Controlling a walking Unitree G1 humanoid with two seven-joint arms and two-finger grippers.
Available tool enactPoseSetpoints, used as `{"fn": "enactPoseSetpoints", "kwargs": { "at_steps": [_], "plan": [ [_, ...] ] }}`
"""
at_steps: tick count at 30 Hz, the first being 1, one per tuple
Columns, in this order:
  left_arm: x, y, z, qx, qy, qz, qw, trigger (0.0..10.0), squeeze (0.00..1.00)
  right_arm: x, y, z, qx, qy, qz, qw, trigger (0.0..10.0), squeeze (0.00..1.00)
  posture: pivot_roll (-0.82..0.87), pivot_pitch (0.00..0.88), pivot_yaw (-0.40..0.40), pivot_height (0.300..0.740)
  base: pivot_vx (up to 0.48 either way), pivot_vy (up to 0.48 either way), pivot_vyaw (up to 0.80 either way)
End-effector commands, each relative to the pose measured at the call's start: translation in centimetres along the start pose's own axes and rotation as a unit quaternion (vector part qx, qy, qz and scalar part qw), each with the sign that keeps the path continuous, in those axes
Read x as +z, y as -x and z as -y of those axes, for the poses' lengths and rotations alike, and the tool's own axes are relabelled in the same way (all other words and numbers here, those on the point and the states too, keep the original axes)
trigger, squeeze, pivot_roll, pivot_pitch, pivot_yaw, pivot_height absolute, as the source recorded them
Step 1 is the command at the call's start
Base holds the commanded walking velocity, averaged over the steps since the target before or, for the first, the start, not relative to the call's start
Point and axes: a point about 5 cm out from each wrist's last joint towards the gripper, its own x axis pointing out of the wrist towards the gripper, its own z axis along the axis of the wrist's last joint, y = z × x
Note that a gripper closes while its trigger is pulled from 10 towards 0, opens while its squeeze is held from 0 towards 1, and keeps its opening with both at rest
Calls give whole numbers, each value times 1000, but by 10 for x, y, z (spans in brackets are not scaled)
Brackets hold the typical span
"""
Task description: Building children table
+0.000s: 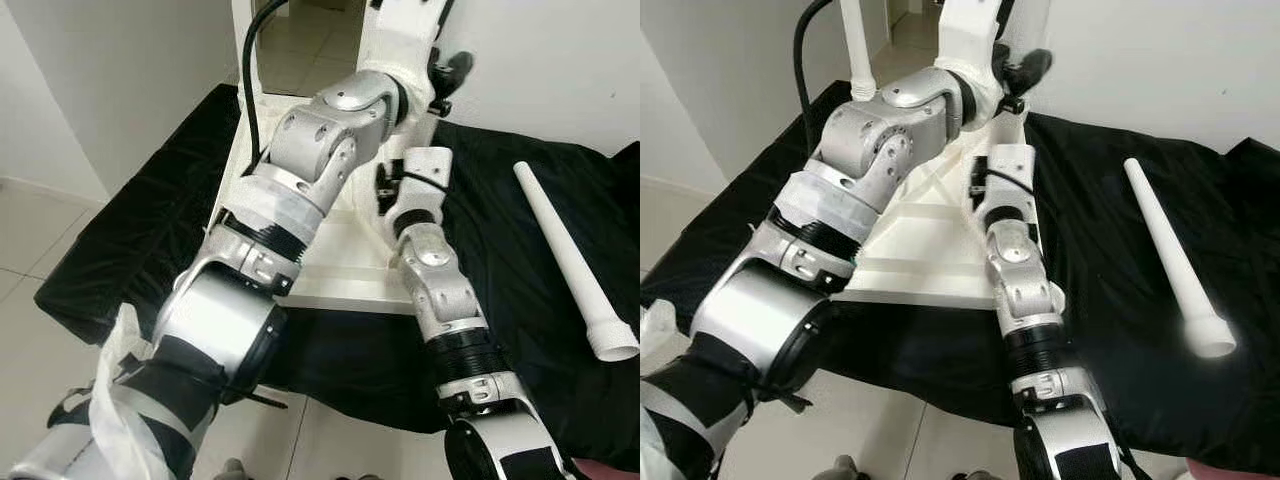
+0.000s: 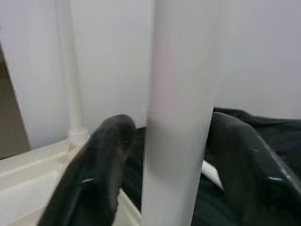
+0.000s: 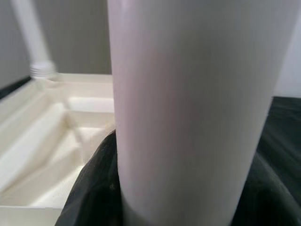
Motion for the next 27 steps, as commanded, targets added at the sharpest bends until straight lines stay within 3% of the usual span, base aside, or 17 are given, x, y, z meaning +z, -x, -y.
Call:
{"fn": "enactPoseSetpoints", "kwargs": {
  "at_steps": [1, 4, 5, 7, 15, 27],
  "plan": [
    [4, 1, 4, -20, -1, 15, 1000, 10000, 1000, 0, -1, 3, -10, -5, -3, 1000, 10000, 0, -8, 56, -16, 740, 0, 0, 0],
    [4, 1, 7, -29, -3, 18, 999, 10000, 1000, 1, -2, 3, -13, -7, -1, 1000, 10000, 0, -7, 57, -17, 740, 0, 0, 0],
    [7, 2, 9, -37, 2, 34, 999, 10000, 55, 2, -2, 4, -17, -11, 1, 1000, 10000, 0, -7, 58, -16, 740, 0, 0, 0],
    [12, 4, 11, -43, 7, 57, 997, 10000, 0, 3, -3, 7, -26, -15, 4, 1000, 10000, 0, -6, 59, -16, 740, 0, 0, 0],
    [11, 11, 4, -44, 33, 76, 996, 10000, 0, 4, -1, 20, -47, -17, 12, 999, 10000, 0, -9, 65, -13, 740, 0, 0, 0],
    [-20, 34, -14, -9, 23, 83, 996, 10000, 0, 8, 11, 36, -47, -15, 53, 997, 10000, 0, -13, 73, -12, 740, 0, 0, 0]
  ]
}}
